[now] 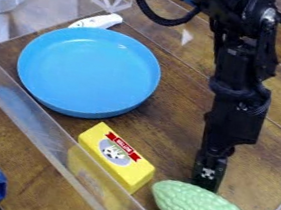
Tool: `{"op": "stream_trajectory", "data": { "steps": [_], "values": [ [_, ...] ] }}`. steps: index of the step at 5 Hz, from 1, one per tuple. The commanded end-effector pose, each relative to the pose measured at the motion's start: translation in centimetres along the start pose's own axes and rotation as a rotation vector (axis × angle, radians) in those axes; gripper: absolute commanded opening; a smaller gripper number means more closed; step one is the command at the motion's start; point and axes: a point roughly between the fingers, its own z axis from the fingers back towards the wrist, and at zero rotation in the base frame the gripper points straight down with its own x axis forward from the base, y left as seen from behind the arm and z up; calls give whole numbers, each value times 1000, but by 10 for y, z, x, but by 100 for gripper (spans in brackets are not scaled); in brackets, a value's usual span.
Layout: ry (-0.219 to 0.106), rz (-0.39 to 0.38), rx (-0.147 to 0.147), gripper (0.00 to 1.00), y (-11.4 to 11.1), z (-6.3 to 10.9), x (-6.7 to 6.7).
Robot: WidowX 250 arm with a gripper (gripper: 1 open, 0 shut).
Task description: Put the green object in the blue tray
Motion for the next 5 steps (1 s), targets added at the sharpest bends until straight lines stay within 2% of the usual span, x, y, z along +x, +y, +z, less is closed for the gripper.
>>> {"op": "stream_trajectory", "data": {
  "steps": [1, 5],
  "values": [
    [16, -26, -29, 100, -19, -14, 3],
    [-3, -9, -45, 100, -30, -16, 7]
  ]
}}
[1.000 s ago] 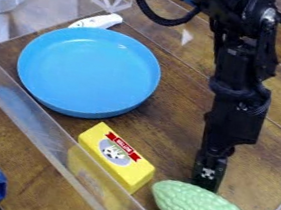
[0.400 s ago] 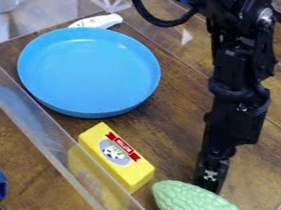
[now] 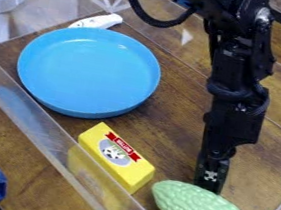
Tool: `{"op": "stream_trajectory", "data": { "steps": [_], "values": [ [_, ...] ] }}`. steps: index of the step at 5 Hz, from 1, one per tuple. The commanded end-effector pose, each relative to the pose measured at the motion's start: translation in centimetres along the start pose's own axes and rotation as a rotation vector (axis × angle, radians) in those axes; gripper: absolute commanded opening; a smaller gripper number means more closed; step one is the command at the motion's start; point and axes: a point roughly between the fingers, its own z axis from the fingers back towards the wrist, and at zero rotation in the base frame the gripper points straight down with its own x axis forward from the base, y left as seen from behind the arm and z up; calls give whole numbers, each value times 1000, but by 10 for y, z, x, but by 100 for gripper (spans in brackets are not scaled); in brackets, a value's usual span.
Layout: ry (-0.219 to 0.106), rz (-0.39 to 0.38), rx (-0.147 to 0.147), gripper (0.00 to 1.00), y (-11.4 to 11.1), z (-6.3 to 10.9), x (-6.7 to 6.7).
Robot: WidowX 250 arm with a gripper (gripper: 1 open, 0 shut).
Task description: Put the green object in the blue tray
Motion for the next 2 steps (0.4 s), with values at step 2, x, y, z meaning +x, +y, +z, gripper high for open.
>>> {"op": "stream_trajectory", "data": {
  "steps": [2],
  "values": [
    [24, -27, -54, 100, -27, -15, 0]
  ]
}}
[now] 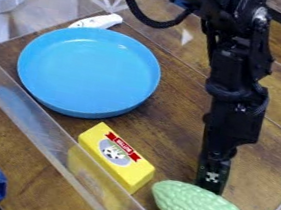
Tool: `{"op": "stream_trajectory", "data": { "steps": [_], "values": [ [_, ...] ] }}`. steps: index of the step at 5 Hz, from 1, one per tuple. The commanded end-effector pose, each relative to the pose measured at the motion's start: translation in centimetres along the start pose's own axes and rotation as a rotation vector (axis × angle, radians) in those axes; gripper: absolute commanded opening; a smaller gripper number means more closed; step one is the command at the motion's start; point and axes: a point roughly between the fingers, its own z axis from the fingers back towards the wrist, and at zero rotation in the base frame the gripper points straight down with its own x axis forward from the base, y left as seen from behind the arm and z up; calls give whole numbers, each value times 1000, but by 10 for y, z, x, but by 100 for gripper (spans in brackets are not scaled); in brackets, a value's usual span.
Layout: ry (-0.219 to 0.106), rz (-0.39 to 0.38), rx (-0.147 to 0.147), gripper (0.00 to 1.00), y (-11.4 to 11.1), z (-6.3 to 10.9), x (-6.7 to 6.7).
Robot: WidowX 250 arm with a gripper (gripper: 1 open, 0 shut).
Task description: Put the green object in the blue tray
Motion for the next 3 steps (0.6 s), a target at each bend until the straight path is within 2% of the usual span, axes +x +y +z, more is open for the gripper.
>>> {"op": "stream_trajectory", "data": {
  "steps": [1, 3],
  "values": [
    [35, -35, -58, 100, -29, -17, -1],
    [29, -43, -73, 100, -36, -18, 0]
  ]
}}
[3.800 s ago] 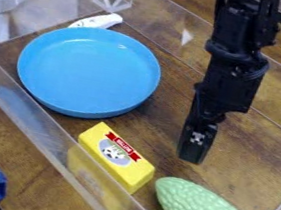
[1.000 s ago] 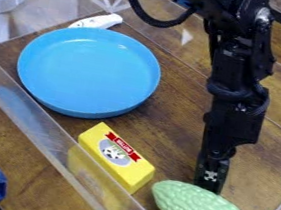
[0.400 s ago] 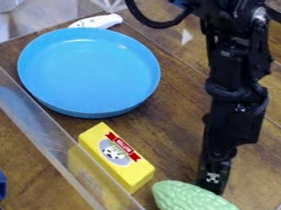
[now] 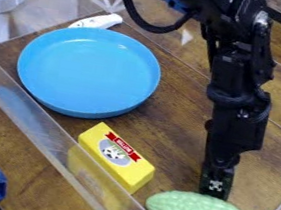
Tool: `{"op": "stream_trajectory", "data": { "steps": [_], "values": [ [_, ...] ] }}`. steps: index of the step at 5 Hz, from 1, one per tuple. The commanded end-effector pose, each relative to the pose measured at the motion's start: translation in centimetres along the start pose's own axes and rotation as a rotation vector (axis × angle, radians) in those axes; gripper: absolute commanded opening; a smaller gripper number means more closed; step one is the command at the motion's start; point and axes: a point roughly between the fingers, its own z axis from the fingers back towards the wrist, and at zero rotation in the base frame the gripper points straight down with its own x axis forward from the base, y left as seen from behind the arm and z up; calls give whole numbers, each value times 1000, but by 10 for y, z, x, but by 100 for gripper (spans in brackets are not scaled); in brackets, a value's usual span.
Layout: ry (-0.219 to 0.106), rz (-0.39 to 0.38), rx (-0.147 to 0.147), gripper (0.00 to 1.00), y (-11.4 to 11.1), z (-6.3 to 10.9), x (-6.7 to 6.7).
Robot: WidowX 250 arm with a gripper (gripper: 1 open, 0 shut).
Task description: Put the green object in the blue tray
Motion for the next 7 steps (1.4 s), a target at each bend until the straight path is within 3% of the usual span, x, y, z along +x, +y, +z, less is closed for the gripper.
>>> {"op": "stream_trajectory", "data": {
  "steps": [1, 7],
  "values": [
    [40, -33, -58, 100, -27, -15, -4],
    [33, -53, -107, 100, -42, -20, -1]
  ]
}}
